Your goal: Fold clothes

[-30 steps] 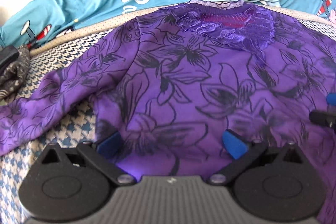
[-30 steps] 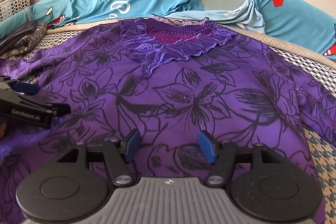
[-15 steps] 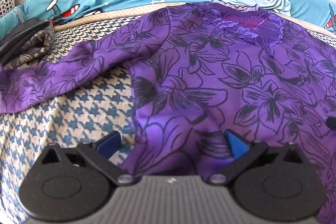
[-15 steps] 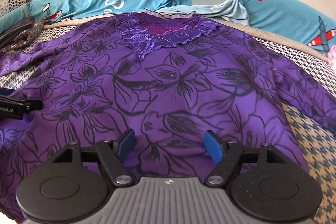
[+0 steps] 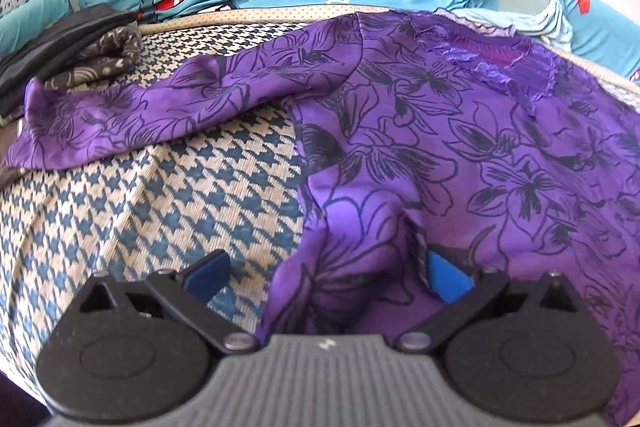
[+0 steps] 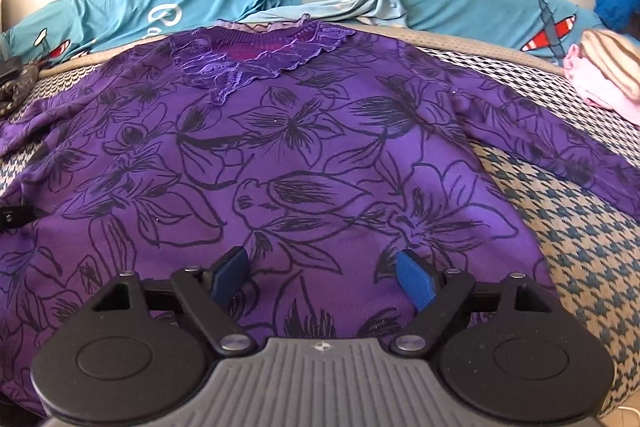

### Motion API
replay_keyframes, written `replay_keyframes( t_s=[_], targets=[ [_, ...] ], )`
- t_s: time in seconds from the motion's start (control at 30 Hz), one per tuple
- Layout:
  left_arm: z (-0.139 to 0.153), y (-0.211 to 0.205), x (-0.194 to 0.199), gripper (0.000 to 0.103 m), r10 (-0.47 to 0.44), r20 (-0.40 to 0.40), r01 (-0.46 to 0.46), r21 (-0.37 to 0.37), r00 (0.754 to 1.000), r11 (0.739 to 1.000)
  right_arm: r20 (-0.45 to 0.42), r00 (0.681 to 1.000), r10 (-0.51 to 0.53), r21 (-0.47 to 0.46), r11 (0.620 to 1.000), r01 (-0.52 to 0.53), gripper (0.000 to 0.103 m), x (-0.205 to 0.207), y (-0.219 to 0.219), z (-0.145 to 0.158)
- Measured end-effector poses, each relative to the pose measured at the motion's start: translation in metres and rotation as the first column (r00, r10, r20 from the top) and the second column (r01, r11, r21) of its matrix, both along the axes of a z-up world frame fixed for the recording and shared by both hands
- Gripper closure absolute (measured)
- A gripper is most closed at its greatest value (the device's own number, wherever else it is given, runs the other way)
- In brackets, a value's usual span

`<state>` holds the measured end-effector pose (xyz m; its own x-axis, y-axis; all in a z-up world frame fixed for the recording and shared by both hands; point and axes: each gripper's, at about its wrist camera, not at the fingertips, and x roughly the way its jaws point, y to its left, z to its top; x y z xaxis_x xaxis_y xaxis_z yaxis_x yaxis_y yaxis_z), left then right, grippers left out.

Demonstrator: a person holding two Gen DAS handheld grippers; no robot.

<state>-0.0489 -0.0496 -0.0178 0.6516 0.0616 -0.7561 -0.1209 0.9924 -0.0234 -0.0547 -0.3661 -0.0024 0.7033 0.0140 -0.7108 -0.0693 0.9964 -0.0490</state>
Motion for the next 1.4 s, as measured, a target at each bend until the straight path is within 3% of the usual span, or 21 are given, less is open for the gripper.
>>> replay_keyframes(
  t_s=[0.17, 0.37, 0.47, 0.57, 0.73, 0.8, 1.03, 1.4],
  targets=[
    [0.004, 0.010, -0.013, 0.000, 0.027, -0.005, -0.027, -0.037, 1.000, 0.999, 0.002, 1.000, -0.015, -0.010, 1.000, 0.015, 0.021, -0.001, 0.002, -0.001],
    [-0.001, 0.012, -0.018, 0.000, 0.028, -0.013, -0.028, 0.028, 1.000, 0.999, -0.002, 1.000, -0.029, -0.008, 1.000, 0.029, 0.017, 0.002, 0.004, -0.002],
    [-0.003, 0.018, -0.021, 0.000, 0.082, -0.007, -0.081, 0.068, 0.997, 0.994, -0.002, 0.999, -0.033, -0.006, 0.999, 0.033, 0.016, 0.002, 0.004, -0.002],
    [-0.004, 0.036, -0.022, 0.000, 0.180, -0.026, -0.179, 0.026, 0.983, 0.983, -0.002, 0.999, -0.037, -0.004, 0.999, 0.037, 0.016, 0.002, 0.004, -0.002],
    [-0.006, 0.035, -0.028, 0.000, 0.208, -0.022, -0.205, 0.101, 0.978, 0.974, -0.003, 0.999, -0.044, -0.001, 0.999, 0.044, 0.016, 0.001, 0.005, -0.002],
    [-0.006, 0.040, -0.030, 0.000, 0.224, -0.044, -0.220, 0.068, 0.974, 0.973, -0.004, 0.999, -0.047, 0.000, 0.999, 0.047, 0.016, 0.001, 0.005, -0.002],
    [-0.006, 0.036, -0.040, 0.000, 0.197, -0.057, -0.190, 0.103, 0.979, 0.976, -0.006, 0.998, -0.060, 0.001, 0.998, 0.060, 0.015, -0.006, 0.005, -0.001],
    [-0.002, 0.034, -0.061, 0.000, 0.199, -0.066, -0.194, 0.077, 0.978, 0.978, -0.007, 0.998, -0.068, 0.007, 0.998, 0.068, 0.015, -0.030, 0.012, 0.005]
  ],
)
